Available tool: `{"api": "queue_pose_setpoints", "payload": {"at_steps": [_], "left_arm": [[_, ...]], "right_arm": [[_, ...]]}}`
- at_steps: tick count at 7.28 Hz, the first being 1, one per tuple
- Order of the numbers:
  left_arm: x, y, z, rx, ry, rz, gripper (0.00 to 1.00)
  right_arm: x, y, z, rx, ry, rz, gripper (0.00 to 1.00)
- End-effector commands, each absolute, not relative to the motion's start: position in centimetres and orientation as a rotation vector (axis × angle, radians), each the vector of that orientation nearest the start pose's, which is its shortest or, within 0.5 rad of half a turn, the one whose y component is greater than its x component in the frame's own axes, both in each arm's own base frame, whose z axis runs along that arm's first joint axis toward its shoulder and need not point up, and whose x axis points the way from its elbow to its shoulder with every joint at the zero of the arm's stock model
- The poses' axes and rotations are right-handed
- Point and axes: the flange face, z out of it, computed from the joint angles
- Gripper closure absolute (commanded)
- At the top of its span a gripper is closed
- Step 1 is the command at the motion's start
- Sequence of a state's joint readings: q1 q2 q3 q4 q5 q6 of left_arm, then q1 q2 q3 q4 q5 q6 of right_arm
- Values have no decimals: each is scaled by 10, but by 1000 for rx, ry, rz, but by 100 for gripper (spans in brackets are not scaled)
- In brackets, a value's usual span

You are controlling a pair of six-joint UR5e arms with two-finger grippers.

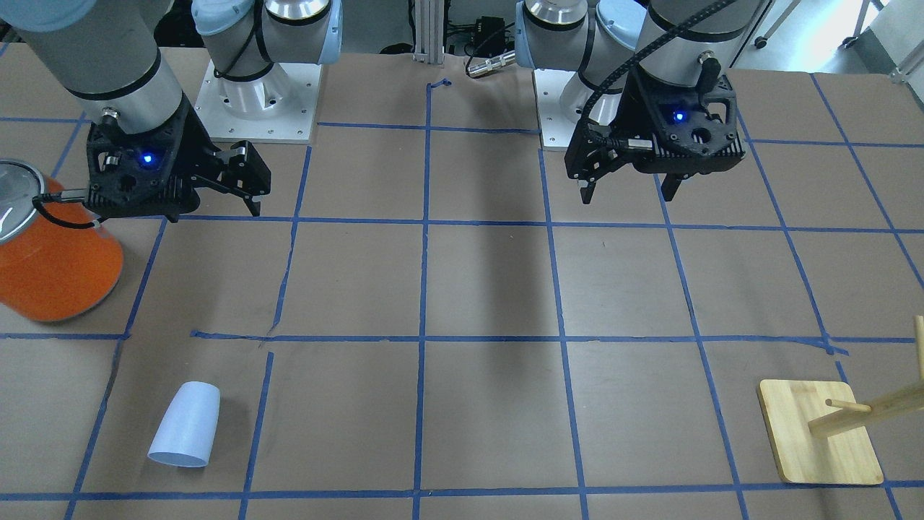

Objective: Flip cup

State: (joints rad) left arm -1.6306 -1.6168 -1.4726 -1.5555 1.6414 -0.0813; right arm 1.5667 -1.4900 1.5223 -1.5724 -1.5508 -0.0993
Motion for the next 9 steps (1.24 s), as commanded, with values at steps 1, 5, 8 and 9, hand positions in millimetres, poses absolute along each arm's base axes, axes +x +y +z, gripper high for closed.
{"api": "queue_pose_setpoints", "payload": {"at_steps": [1,5,8,9], "left_arm": [[-157,-509,515,-39,3074,-111,0],[-157,-509,515,-37,3074,-111,0],[-157,-509,515,-39,3074,-111,0],[-157,-509,515,-39,3074,-111,0]], "right_arm": [[133,-524,469,-131,3112,48,0],[132,-525,468,-132,3131,45,0],[131,-531,465,-134,3128,28,0],[128,-531,465,-127,3132,28,0]]}}
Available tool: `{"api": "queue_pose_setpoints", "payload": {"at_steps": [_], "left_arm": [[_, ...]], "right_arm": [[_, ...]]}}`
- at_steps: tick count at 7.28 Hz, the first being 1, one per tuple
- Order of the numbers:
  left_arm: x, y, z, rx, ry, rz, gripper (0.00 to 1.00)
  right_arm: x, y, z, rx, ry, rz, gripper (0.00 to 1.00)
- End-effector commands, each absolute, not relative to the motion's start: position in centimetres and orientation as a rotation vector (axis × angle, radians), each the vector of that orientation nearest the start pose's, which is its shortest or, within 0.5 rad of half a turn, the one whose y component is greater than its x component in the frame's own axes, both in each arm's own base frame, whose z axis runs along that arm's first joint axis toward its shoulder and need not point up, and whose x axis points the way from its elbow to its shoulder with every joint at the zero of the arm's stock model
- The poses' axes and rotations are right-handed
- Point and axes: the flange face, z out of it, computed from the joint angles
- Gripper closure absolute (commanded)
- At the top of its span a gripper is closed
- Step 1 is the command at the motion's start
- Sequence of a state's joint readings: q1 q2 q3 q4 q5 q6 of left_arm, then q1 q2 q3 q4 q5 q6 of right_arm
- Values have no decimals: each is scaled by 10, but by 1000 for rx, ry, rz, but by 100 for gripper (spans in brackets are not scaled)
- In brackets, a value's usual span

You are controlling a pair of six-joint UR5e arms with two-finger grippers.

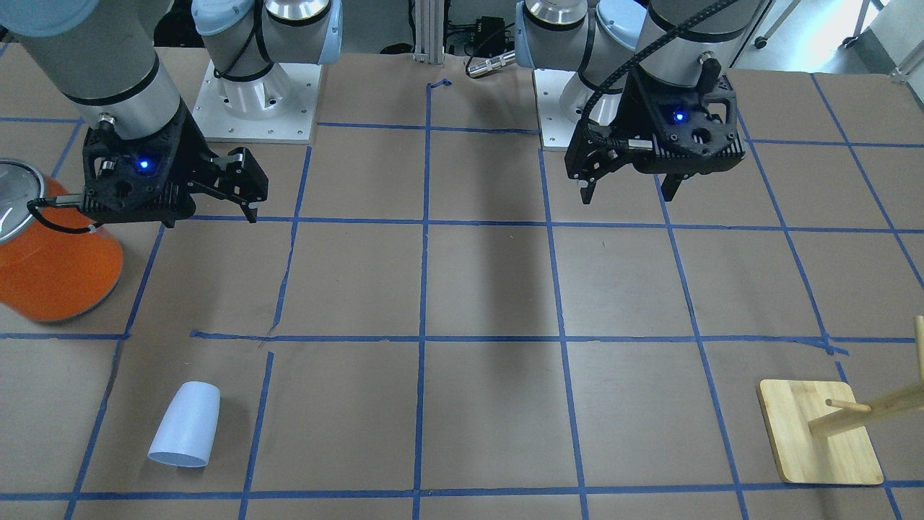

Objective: Flip cup

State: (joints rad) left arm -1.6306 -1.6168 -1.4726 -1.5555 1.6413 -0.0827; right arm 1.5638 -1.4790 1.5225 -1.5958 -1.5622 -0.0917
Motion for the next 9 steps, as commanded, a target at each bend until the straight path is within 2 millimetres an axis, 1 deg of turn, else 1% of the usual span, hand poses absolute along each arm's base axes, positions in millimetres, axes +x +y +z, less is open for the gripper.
{"api": "queue_pose_setpoints", "payload": {"at_steps": [1,2,3,4,5,6,7,8,9], "left_arm": [[-157,-509,515,-39,3074,-111,0],[-157,-509,515,-41,3074,-111,0],[-156,-509,515,-44,3074,-111,0],[-157,-509,515,-41,3074,-111,0],[-157,-509,515,-41,3074,-111,0],[-157,-509,516,-41,3074,-114,0],[-157,-509,516,-41,3074,-114,0],[-157,-509,516,-42,3074,-116,0],[-157,-509,516,-42,3074,-116,0]], "right_arm": [[125,-533,463,-108,3129,33,0],[113,-542,455,-84,3132,38,0],[84,-561,432,-1,3129,75,0],[44,-587,399,107,3118,100,0],[34,-604,364,130,3118,78,0],[33,-617,341,124,3119,-41,0],[32,-630,297,123,3118,-76,0],[29,-645,258,123,3118,-96,0],[28,-655,241,123,3117,-115,0]]}}
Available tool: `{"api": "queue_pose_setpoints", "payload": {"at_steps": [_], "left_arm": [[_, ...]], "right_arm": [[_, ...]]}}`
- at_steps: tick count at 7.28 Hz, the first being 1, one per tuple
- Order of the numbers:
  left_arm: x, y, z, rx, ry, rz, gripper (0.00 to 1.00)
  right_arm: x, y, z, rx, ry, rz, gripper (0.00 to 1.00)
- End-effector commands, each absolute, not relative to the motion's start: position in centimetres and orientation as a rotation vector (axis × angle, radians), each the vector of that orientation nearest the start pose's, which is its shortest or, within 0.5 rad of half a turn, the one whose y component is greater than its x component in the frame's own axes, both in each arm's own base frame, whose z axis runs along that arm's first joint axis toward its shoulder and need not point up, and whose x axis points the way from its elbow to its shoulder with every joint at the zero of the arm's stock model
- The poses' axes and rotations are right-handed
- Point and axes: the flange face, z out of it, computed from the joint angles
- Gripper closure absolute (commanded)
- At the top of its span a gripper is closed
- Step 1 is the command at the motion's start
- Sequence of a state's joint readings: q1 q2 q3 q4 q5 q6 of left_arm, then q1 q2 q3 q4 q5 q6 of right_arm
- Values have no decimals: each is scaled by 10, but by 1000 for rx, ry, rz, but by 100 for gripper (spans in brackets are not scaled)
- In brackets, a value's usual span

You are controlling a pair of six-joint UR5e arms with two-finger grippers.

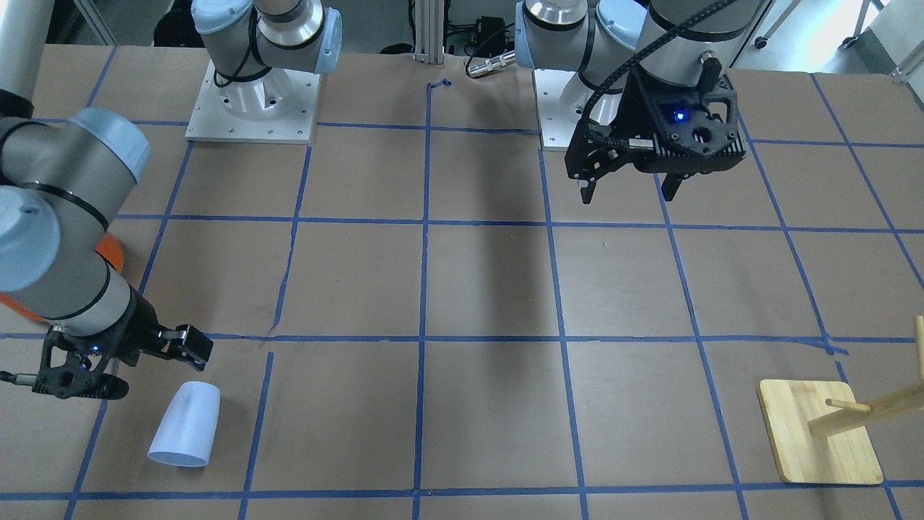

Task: Flip cup
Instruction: 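Lower the right gripper and grasp the light-blue cup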

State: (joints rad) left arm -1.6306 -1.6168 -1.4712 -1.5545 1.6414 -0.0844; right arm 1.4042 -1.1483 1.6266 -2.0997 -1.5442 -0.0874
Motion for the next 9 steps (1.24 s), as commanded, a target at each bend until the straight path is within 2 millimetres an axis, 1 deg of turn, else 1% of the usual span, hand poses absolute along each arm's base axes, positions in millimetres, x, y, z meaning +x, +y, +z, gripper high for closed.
{"api": "queue_pose_setpoints", "payload": {"at_steps": [1,2,3,4,5,6,7,8,9], "left_arm": [[-157,-509,516,-42,3074,-116,0],[-157,-509,515,-42,3074,-116,0],[-157,-509,516,-44,3074,-118,0],[-157,-509,516,-44,3075,-121,0],[-157,-509,516,-44,3074,-121,0],[-157,-509,516,-44,3074,-121,0],[-157,-509,516,-44,3074,-118,0],[-157,-509,516,-42,3074,-118,0],[-157,-509,516,-42,3074,-121,0]], "right_arm": [[26,-662,231,125,3118,-148,0],[25,-668,213,122,3119,-162,0],[24,-673,205,122,3120,-186,0],[23,-683,202,122,3120,-196,0],[22,-689,193,124,3118,-184,0],[22,-691,192,122,3120,-186,0],[22,-695,196,119,3119,-224,0],[20,-699,195,120,3119,-260,21],[20,-700,197,118,3119,-268,61]]}}
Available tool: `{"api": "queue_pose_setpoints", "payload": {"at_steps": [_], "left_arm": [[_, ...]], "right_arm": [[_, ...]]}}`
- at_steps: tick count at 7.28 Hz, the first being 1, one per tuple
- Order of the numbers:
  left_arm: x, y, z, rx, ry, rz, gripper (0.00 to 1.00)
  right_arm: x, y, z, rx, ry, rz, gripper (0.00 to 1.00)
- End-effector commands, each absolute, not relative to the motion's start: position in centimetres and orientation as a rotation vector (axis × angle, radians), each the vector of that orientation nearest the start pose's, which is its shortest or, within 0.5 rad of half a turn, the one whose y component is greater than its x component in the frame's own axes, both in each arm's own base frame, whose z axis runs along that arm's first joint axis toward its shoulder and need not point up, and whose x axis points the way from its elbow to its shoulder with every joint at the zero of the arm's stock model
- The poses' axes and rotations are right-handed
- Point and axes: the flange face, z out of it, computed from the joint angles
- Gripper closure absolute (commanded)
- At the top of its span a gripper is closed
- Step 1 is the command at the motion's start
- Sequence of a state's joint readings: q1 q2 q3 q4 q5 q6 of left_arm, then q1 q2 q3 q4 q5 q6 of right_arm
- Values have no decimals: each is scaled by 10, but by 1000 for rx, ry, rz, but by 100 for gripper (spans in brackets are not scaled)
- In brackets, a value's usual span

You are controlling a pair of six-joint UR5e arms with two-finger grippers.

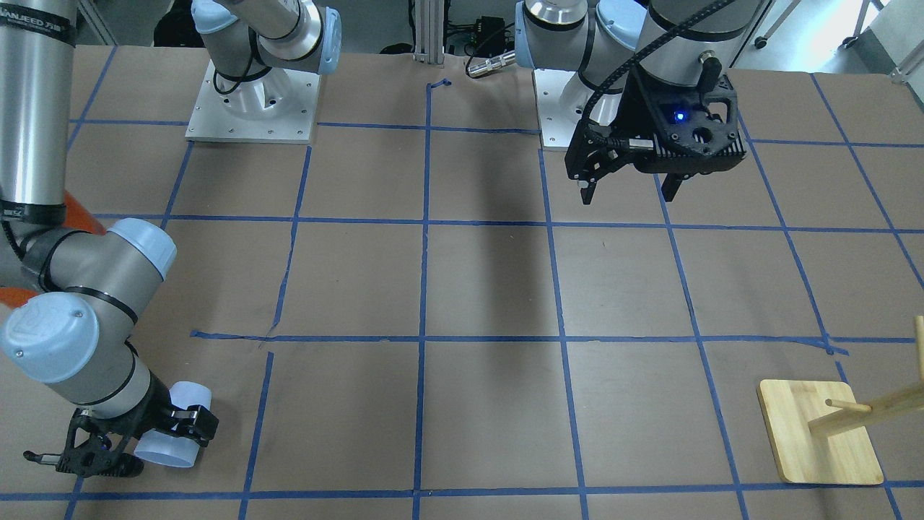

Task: Flip cup
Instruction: 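Lower the right gripper and grasp the light-blue cup, then carry the cup with the right gripper toward the left gripper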

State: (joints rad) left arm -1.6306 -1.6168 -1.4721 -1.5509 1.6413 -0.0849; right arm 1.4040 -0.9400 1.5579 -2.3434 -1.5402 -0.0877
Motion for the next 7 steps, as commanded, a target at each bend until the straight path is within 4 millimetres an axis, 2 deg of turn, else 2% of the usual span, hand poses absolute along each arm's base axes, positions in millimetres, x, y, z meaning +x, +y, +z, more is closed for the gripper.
{"api": "queue_pose_setpoints", "payload": {"at_steps": [1,2,3,4,5,6,7], "left_arm": [[-157,-509,516,-42,3074,-121,0],[-157,-509,516,-42,3075,-121,0],[-157,-509,516,-42,3074,-121,0],[-157,-509,516,-42,3074,-121,0],[-157,-509,516,-44,3074,-118,0],[-157,-509,516,-42,3074,-121,0],[-157,-510,517,-44,3074,-123,0]], "right_arm": [[20,-700,200,108,3120,-280,79],[24,-699,212,77,3121,-306,85],[47,-696,237,-52,3123,-361,88],[108,-687,253,-264,3109,-397,88],[193,-674,260,-474,3094,-422,90],[251,-670,277,-754,3073,-479,90],[282,-667,280,-1133,2967,-492,89]]}}
